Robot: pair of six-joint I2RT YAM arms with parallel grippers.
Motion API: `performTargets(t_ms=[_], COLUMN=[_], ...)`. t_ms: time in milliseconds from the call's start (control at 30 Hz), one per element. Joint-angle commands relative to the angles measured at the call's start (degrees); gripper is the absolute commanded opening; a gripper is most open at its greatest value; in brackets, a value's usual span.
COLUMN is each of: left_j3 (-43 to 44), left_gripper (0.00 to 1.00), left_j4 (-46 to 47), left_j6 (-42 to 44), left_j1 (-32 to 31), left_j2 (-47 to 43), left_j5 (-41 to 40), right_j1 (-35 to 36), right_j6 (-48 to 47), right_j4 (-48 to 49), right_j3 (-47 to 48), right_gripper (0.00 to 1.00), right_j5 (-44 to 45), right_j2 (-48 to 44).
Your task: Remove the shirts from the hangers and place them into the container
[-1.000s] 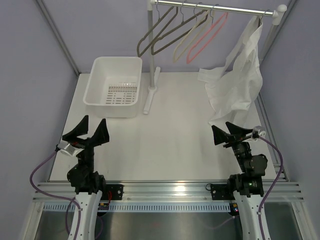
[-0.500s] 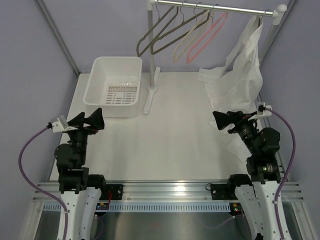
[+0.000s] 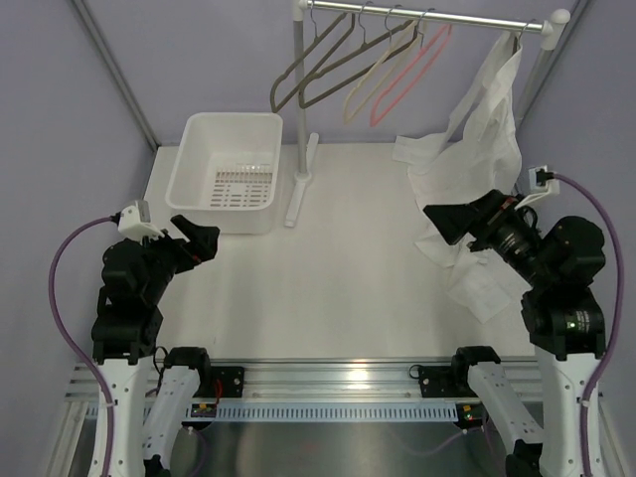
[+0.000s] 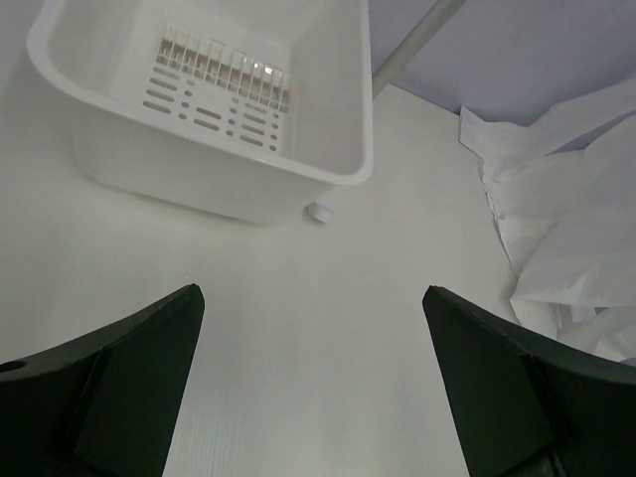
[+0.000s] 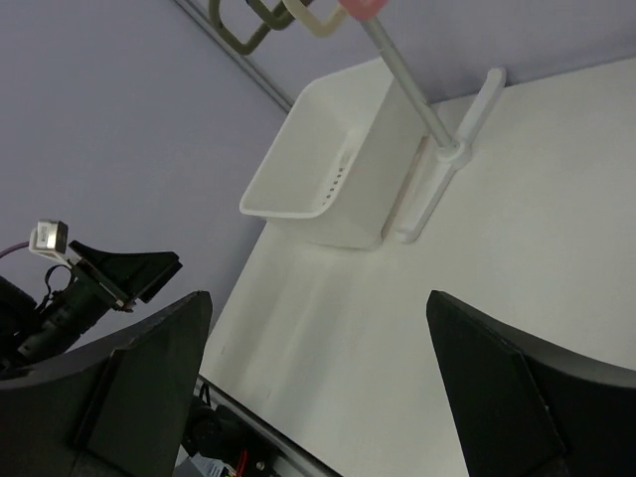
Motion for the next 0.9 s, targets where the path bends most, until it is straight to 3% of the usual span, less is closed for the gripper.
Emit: performTargets(t_ms=[0, 100, 300, 367, 567, 867], left_j3=[1.7, 1.5, 6.2, 8.5, 12.3, 10.6], left_gripper=[0.99, 0.99, 0.99, 0.99, 0.99, 0.99], left_j4=[-1.8, 1.1, 0.9, -1.4, -2.2, 3.3], left_j6=[-2.0, -3.3, -0.8, 0.3, 2.3, 1.1], left_j1=[0.1, 0.1, 0.1, 0.1, 0.1, 0.2], left_j2=[-1.4, -0.3, 6.7, 9.4, 12.3, 14.2], left_j5=[2.2, 6.1, 9.8, 10.0, 11.3, 16.3], right_j1=[0.2, 0.1, 0.2, 0.2, 0.1, 0.2], right_j6=[-7.9, -11.4, -17.3, -19.7, -23.3, -24.4], right_j4=[-12.1, -18.1, -28.9, -32.2, -27.5, -21.4], right_j3=[20.4, 30.5, 63.5, 67.9, 66.2, 61.6], right_gripper=[0.99, 0.99, 0.93, 0.9, 0.88, 0.8], right_j5=[2.3, 6.9, 17.9, 22.3, 32.0, 36.6], right_j2=[6.7, 12.5, 31.8, 38.1, 42.7, 46.3])
